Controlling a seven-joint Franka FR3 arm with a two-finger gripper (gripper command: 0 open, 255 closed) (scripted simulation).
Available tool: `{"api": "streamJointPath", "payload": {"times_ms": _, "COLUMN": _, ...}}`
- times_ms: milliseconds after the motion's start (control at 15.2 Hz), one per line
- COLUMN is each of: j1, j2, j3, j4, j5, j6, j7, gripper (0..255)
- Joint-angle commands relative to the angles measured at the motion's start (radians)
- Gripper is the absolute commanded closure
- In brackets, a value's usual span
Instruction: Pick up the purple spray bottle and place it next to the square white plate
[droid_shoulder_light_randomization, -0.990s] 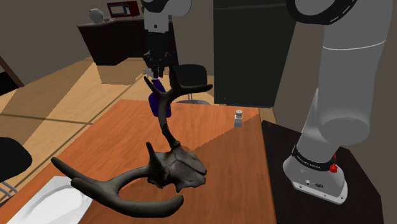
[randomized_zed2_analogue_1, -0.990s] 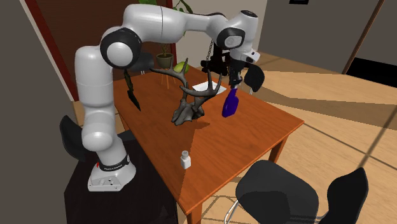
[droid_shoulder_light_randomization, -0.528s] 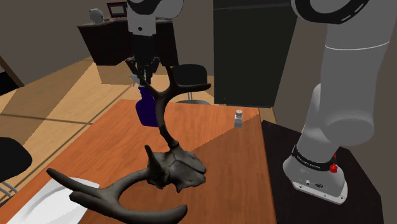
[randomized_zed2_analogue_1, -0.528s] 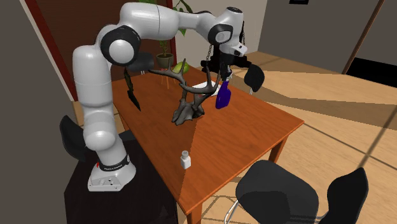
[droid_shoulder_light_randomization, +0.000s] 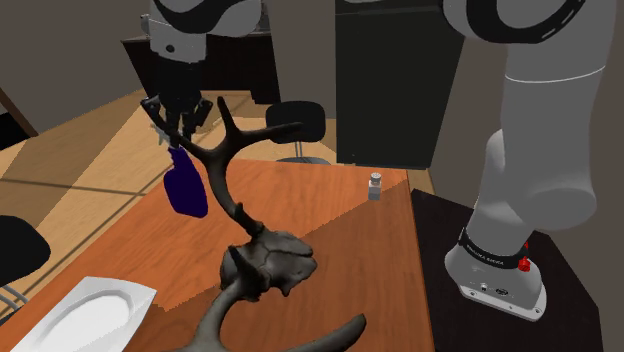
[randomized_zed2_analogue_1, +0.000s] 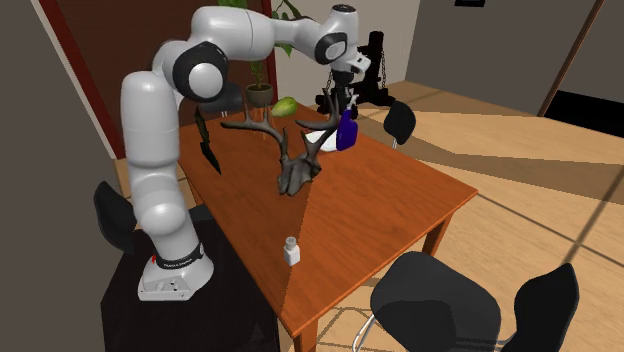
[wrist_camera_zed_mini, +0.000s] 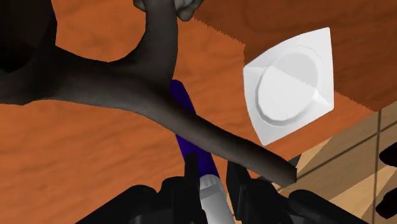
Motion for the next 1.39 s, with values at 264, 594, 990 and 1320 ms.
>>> {"api": "streamJointPath", "payload": {"times_ms": 264, "j1": 0.088, "j2": 0.075, "j3": 0.049, "j4": 0.081, "j5": -0.039, "j6": -0.136, "j7": 0.138, "gripper": 255}}
{"api": "streamJointPath", "payload": {"times_ms": 594, "j1": 0.17, "j2": 0.167, "j3": 0.074, "j4": 0.21, "j5": -0.079, "j6": -0.156, "j7": 0.248, "gripper": 255}}
{"api": "streamJointPath", "payload": {"times_ms": 990, "j1": 0.243, "j2": 0.264, "j3": 0.086, "j4": 0.33, "j5": -0.114, "j6": -0.166, "j7": 0.331, "gripper": 255}}
{"api": "streamJointPath", "payload": {"times_ms": 1320, "j1": 0.24, "j2": 0.257, "j3": 0.086, "j4": 0.25, "j5": -0.11, "j6": -0.095, "j7": 0.322, "gripper": 255}}
